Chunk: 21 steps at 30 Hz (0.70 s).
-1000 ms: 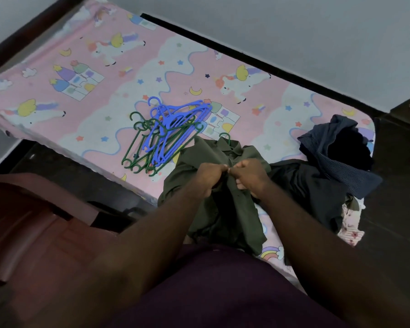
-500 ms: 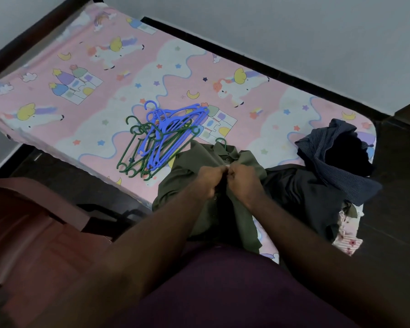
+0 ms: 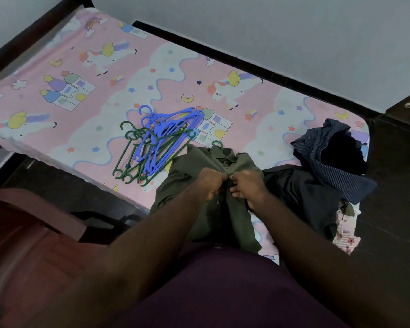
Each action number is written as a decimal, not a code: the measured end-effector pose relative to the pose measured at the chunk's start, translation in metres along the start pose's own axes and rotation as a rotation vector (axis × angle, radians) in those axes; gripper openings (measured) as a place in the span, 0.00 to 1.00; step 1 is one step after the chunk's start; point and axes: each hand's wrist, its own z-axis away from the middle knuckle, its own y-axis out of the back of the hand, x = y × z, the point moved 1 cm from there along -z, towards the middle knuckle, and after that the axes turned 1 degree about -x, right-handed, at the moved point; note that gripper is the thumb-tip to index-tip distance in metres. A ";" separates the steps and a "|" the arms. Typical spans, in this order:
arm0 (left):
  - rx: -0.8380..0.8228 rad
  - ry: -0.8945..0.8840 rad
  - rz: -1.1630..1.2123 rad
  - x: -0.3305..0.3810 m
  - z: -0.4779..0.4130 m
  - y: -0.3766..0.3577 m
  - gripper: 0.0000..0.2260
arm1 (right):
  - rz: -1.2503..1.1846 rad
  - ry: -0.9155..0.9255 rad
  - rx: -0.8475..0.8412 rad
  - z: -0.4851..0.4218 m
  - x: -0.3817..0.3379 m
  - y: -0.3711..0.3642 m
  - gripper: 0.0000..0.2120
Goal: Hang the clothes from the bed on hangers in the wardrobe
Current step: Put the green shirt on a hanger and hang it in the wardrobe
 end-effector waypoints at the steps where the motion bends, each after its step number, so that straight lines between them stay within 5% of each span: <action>1: -0.001 0.004 0.024 -0.001 -0.001 0.001 0.07 | -0.018 -0.008 -0.012 -0.002 0.000 0.001 0.07; 6: -0.029 -0.017 0.097 -0.001 -0.005 0.007 0.10 | -0.131 0.058 -0.118 0.000 0.003 0.005 0.06; 13: 0.023 -0.127 0.052 0.003 -0.011 0.008 0.11 | 0.376 0.287 -0.116 0.006 0.019 0.004 0.06; 16: -0.105 -0.182 -0.017 -0.002 -0.006 0.008 0.10 | 0.353 0.312 -0.041 0.005 0.017 0.010 0.11; 21: -0.186 -0.320 -0.535 -0.023 0.000 0.011 0.07 | 0.283 0.277 0.013 -0.003 0.017 0.017 0.20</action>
